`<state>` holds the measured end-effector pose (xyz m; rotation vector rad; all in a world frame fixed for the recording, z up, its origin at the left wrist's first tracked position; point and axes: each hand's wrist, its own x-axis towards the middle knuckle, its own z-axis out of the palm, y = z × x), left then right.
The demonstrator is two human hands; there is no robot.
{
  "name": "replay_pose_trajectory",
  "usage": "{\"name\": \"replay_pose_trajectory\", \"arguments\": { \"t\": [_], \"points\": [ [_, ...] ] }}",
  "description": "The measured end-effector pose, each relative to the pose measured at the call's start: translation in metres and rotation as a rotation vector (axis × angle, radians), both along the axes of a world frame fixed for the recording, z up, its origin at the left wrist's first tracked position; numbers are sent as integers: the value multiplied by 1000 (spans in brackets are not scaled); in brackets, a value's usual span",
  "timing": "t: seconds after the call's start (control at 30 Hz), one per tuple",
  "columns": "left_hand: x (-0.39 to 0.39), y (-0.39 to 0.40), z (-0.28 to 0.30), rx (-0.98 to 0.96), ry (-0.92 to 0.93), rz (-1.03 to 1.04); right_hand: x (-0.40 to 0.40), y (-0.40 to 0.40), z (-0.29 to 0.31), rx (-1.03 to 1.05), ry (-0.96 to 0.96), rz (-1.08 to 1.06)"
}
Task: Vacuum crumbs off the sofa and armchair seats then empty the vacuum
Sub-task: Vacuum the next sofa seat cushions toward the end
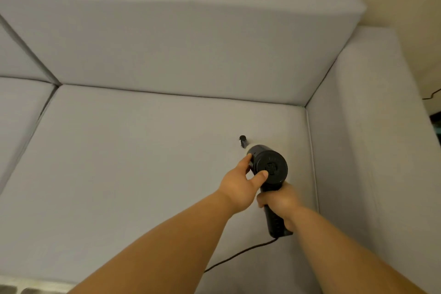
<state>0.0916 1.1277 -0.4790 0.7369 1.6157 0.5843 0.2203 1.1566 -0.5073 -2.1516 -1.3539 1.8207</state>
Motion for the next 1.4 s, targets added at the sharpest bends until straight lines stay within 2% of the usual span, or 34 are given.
{"name": "replay_pose_trajectory", "arguments": {
  "t": [0.37, 0.77, 1.23, 1.4],
  "points": [
    [76, -83, 2, 3, -10, 41, 73, -76, 1, -44, -19, 46],
    [124, -149, 5, -1, -21, 83, 120, -137, 5, -58, -3, 96],
    [149, -186, 16, -16, -18, 92, 144, -174, 17, -58, -16, 125],
    [143, -181, 24, 17, -28, 124, 138, -172, 26, 3, 6, 108]
  ]
}}
